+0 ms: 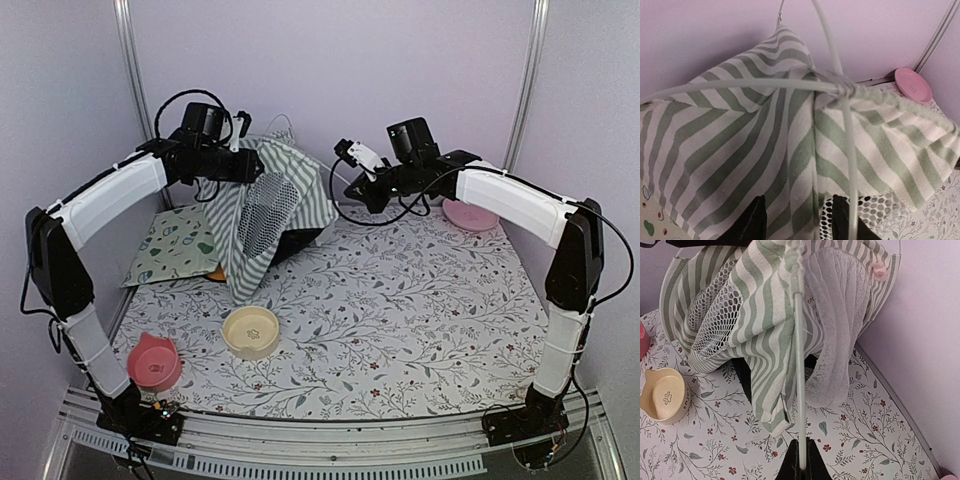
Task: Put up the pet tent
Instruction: Adjust the tent at the center of the board.
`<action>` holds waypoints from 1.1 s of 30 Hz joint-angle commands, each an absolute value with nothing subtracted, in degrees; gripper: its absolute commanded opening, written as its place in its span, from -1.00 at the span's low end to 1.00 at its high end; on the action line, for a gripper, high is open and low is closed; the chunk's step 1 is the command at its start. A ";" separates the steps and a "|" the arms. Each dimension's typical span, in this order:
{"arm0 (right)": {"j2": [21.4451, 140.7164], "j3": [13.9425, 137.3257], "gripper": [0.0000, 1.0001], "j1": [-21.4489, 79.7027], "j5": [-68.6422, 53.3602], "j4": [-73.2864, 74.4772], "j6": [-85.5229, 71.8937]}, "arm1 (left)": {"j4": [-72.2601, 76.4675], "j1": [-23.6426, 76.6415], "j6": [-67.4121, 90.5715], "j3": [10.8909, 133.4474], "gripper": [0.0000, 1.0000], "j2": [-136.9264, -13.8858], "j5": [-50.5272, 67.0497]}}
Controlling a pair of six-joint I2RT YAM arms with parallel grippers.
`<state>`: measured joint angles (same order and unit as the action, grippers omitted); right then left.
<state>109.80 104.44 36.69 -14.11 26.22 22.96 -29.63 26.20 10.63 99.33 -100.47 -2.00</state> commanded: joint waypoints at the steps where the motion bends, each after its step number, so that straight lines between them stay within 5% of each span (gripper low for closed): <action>1: 106.84 106.39 -1.00 36.57 -15.62 24.43 22.30 | -29.01 26.45 9.78 102.99 -0.30 -101.58 -1.76; 4: 107.05 106.84 -1.00 36.57 -15.82 24.86 22.78 | -28.56 27.22 7.38 104.29 -0.72 -103.35 1.14; 8: 108.91 109.44 -1.00 36.56 -16.17 27.34 24.43 | -28.37 31.53 -0.61 105.59 -0.99 -104.20 5.14; 26: 121.10 128.07 -1.00 37.78 -16.35 27.26 23.64 | -23.12 41.02 -8.73 101.76 -1.00 -104.40 24.40; 31: 120.78 127.14 -1.00 37.81 -13.18 26.67 22.69 | -20.85 40.47 -4.10 100.96 -1.00 -105.54 12.04; 33: 118.76 124.42 -0.78 37.80 -12.42 26.63 22.88 | -20.59 38.77 -0.44 100.94 -1.00 -105.64 5.55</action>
<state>119.85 125.27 35.24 -13.17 38.54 24.43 -22.76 32.84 -2.74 102.08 -104.01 1.67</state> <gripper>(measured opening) 0.033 0.029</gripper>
